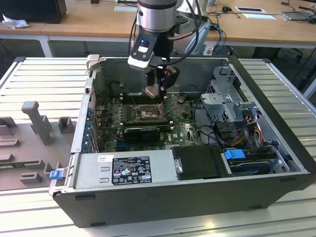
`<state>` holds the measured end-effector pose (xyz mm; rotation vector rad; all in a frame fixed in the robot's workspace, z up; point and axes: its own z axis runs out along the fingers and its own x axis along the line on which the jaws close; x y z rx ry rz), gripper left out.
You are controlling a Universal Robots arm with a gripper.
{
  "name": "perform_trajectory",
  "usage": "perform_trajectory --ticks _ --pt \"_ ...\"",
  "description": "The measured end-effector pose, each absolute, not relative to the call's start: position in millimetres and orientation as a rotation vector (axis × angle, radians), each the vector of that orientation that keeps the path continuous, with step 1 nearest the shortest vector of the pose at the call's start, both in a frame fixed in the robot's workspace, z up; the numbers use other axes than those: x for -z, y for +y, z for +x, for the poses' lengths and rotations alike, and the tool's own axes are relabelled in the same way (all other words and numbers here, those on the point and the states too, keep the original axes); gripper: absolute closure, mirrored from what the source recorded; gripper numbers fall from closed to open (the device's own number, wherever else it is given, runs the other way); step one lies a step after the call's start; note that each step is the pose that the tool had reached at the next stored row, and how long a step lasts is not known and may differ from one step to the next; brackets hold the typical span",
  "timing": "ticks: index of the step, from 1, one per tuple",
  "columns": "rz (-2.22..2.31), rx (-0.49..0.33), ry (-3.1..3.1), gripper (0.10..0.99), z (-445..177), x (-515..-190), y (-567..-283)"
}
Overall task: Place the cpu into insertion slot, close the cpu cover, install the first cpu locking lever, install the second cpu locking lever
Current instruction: 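Place the cpu into insertion slot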
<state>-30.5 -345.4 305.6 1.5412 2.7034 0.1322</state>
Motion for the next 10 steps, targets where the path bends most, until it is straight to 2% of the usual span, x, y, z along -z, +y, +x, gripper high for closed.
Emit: perform_trajectory --ticks 10 --pt "1.608 -0.129 2.661 0.557 -30.6 -301.7 -345.4"
